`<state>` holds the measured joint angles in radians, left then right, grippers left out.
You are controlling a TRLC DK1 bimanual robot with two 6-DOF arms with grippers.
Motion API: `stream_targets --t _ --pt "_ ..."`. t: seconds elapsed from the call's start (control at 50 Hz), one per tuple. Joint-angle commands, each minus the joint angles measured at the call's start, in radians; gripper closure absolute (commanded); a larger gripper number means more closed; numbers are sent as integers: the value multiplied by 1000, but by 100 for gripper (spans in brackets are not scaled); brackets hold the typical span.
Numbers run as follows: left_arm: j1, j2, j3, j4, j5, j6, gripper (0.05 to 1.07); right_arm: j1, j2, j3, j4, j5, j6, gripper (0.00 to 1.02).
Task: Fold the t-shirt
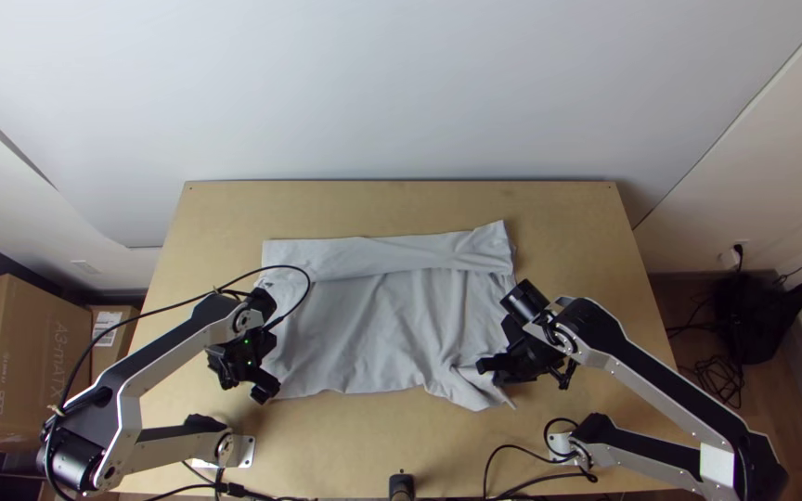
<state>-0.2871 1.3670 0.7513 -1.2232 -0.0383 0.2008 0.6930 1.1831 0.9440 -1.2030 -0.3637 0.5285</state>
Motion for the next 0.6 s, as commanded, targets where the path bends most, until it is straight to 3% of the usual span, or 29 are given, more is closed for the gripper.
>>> stream_targets --t 0.0,0.04,0.18,0.22,0.28,0.34,0.58 --pt "-17 26 -24 5 -3 -23 26 -15 -20 22 -26 3 -19 100" --pt "-18 30 -23 16 0 -23 31 -21 -20 24 -27 3 -21 100" --pt "-29 44 -27 14 5 -23 33 -32 -23 29 -33 3 -28 100" --pt "-38 49 -27 14 5 -24 45 -36 -23 33 -35 3 -33 100" --pt "-41 52 -24 16 11 -21 79 -43 -25 42 -38 3 -36 100" --pt "-41 52 -21 28 11 -18 105 -59 -25 53 -47 3 -51 100" --pt "45 -14 17 7 9 58 104 -196 -8 72 -110 5 -151 100"
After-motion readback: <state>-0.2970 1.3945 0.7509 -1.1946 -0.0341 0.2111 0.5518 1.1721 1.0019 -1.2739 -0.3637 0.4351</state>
